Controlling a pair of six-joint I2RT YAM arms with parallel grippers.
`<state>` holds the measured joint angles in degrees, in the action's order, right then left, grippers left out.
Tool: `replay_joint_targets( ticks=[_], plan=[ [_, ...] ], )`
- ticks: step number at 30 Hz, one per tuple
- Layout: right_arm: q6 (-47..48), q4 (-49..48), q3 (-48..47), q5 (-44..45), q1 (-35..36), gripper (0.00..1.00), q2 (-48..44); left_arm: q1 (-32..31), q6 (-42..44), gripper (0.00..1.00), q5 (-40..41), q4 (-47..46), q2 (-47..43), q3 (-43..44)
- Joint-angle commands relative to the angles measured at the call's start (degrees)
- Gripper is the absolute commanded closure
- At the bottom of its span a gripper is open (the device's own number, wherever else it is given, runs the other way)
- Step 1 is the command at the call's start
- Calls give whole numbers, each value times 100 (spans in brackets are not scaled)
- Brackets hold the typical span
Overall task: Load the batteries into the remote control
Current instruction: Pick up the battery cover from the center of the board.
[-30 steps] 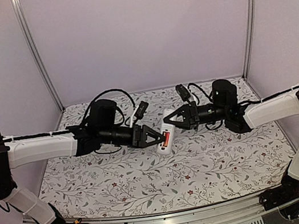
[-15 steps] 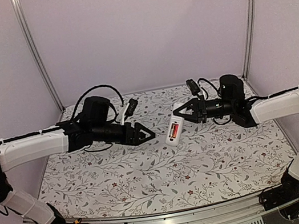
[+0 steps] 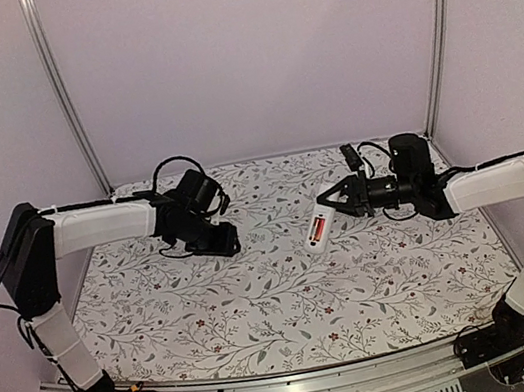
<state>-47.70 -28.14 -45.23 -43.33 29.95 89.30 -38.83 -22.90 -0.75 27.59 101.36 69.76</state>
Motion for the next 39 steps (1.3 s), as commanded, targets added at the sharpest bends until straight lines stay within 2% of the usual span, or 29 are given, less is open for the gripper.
replay_joint_targets(
  ticks=[1, 18, 26, 34, 39],
  plan=[
    [138, 182, 67, 116, 0, 100, -126, 60, 187, 46, 414, 486, 456, 328],
    [129, 201, -3, 39, -6, 100, 52, 68, 348, 52, 866, 651, 1746, 1037],
    [104, 214, -21, 35, -13, 100, 61, 64, 368, 61, 893, 755, 2087, 1347],
    [70, 207, -3, 19, -24, 100, 78, 51, 331, 74, 755, 790, 1995, 1281],
    [20, 162, 18, 36, -18, 100, 131, -33, 367, 76, 742, 780, 1611, 1070]
  ],
)
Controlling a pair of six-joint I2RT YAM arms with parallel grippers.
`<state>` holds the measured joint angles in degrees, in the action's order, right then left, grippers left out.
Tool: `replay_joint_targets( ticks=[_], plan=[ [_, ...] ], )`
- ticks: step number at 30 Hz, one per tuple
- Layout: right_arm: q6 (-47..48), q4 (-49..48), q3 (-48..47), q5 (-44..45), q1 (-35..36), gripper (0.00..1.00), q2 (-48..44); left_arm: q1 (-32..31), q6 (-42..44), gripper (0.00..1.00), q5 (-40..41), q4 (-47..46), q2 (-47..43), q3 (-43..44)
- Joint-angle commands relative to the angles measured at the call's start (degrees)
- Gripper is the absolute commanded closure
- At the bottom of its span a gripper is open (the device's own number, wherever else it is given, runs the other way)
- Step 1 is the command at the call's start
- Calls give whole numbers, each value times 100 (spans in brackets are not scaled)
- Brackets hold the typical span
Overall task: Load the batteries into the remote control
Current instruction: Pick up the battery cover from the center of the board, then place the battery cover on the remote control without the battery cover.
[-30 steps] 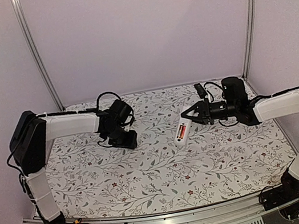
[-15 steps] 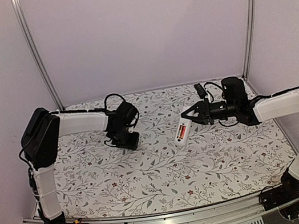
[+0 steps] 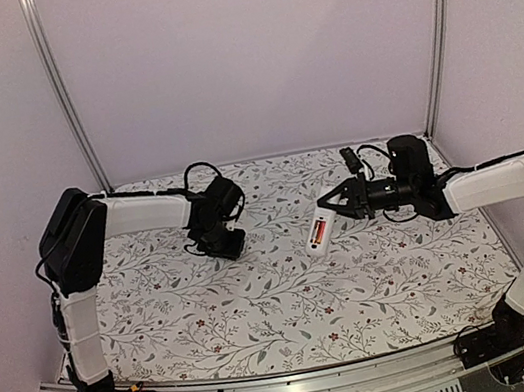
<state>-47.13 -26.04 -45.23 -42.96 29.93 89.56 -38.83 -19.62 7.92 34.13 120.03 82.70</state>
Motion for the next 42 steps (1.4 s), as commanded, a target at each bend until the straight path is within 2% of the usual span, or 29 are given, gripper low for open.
replay_joint_targets(
  ticks=[1, 11, 20, 29, 42],
  plan=[
    [-57, -76, 34, 16, -21, 100, 122, -63, 45, 76, -104, 121, -362, -272],
    [-621, -806, 217, 189, 7, 100, 448, -397, 124, 75, -264, 19, -1537, -944],
    [-1398, -1495, 388, 679, 152, 100, 820, -1278, 320, 72, -525, -75, -2496, -823],
    [-1715, -2328, 656, 876, 323, 100, 904, -1753, 433, 71, -1157, -195, -2518, -406],
    [-2059, -2995, 713, 898, 578, 100, 1158, -1994, 684, 71, -1165, 2, -2062, 79]
  ],
)
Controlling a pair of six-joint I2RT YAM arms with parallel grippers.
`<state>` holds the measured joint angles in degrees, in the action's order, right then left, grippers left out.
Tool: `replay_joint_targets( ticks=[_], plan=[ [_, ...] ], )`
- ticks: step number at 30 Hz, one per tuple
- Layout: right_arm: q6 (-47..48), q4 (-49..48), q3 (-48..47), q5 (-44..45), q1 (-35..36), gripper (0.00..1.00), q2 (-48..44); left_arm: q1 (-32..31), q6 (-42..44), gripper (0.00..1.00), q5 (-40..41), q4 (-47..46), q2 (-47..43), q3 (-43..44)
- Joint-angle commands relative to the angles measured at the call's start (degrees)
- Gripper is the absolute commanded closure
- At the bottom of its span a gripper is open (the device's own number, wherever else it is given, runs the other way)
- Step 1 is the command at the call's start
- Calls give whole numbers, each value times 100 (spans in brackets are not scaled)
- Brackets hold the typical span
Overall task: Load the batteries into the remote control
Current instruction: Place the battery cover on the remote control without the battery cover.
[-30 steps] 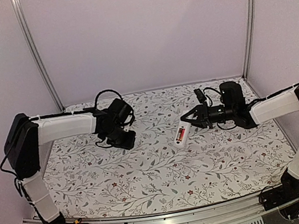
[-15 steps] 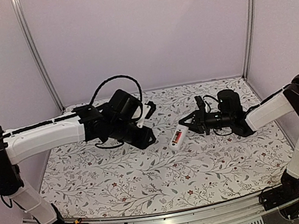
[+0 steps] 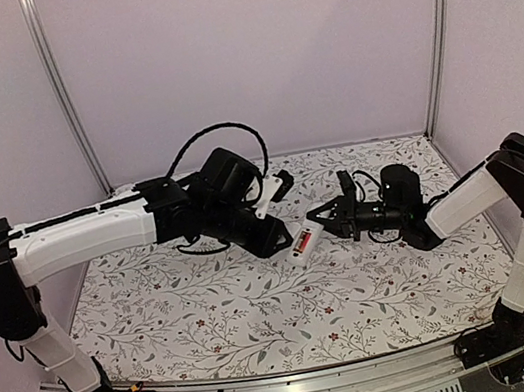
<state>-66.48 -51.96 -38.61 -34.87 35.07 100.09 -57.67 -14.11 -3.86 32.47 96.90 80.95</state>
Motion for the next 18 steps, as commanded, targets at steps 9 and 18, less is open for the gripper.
replay_joint_targets(
  ticks=[9, 18],
  plan=[
    [73, 12, 43, 329, 138, 100, -156, -165, 127, 71, 345, 542, 670, 682],
    [192, 178, 42, 409, 193, 100, -266, -179, 142, 71, 364, 759, 979, 977]
  ],
)
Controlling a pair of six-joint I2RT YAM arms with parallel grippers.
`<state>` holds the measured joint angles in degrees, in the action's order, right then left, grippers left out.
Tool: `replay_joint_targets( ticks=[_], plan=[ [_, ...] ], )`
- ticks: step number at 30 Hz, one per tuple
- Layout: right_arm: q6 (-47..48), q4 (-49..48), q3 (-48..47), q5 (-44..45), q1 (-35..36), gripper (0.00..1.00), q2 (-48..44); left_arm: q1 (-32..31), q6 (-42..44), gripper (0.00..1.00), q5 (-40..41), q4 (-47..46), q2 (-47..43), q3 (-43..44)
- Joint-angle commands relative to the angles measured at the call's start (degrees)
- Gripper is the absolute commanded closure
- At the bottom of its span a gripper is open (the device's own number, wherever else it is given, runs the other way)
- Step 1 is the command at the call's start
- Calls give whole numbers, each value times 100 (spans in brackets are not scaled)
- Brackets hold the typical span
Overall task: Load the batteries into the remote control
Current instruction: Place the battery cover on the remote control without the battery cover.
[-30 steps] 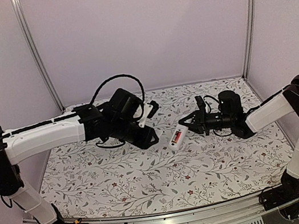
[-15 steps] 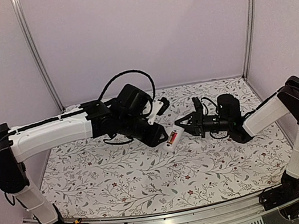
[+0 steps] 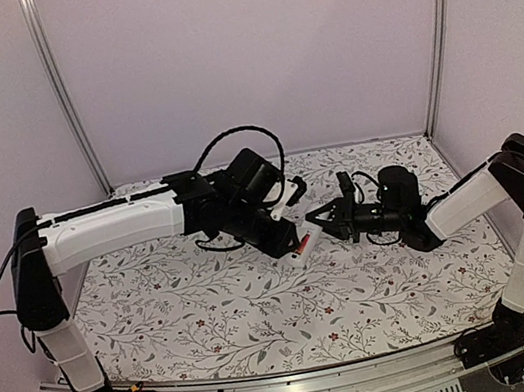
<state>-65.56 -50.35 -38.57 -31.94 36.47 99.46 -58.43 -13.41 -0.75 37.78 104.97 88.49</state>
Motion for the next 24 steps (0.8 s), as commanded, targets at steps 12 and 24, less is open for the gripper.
replay_joint_targets(
  ticks=[12, 24],
  plan=[
    [96, -54, 42, 108, 54, 100, -179, -106, 77, 71, 58, 437, 531, 511],
    [18, -185, 51, 88, 46, 100, -80, -106, 35, 72, 130, 570, 597, 540]
  ],
)
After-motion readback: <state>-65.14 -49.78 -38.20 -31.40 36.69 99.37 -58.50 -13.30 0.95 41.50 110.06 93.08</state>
